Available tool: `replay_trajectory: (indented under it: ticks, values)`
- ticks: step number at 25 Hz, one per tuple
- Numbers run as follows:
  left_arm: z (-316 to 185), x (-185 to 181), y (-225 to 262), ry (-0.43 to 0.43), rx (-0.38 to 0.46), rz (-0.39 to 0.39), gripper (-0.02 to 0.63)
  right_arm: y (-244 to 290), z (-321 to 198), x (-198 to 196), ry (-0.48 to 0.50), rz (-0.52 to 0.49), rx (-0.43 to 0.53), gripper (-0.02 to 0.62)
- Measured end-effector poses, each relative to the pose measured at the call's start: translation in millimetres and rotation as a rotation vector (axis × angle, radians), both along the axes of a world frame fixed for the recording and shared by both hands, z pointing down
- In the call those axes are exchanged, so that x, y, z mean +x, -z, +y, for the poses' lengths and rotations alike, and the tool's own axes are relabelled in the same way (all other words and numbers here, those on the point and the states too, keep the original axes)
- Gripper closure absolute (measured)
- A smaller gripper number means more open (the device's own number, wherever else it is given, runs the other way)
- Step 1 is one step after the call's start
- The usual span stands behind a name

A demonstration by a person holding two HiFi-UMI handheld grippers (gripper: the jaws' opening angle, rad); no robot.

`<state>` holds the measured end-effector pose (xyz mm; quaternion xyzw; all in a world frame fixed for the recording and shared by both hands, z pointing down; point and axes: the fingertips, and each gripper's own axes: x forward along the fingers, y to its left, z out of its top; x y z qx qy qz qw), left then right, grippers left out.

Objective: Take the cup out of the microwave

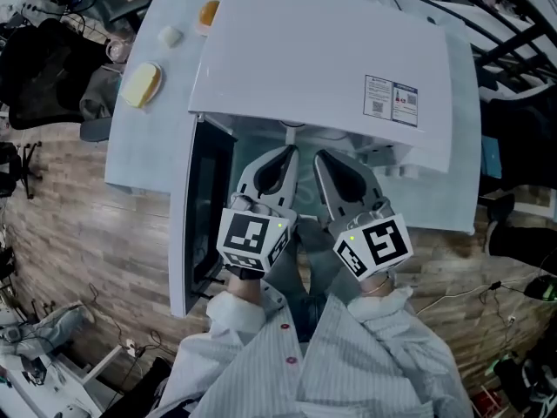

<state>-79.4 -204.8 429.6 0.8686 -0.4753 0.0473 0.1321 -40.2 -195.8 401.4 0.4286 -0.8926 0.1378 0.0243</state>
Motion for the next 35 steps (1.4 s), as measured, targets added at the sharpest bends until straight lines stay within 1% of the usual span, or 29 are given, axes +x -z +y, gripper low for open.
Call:
replay_trajectory:
  ticks: [9,11,17,23,26,35]
  values:
    - [-4,2,-21,-0.012,-0.033,-0.019,0.597,-6,-3,-1,0.000,0.003,0.002,0.560]
    - [-4,2,-23,-0.015,-0.035,-0.019,0.567,-7,-4,0,-0.001,0.002,0.000,0.560]
    - [-6,2,-28,-0.016,-0.036,-0.018,0.509,-12,-3,1,0.002,0.002,-0.014,0.560]
    - [-12,0,-42,-0.001,-0.054,-0.053,0.455,-17,-2,2,0.005,0.000,-0.026,0.560]
    - [-17,-2,-49,0.003,-0.065,-0.054,0.442,-19,-1,4,0.001,-0.004,-0.035,0.560]
    - [-27,2,-77,-0.015,-0.102,-0.076,0.439,-28,1,10,-0.003,0.001,-0.060,0.560]
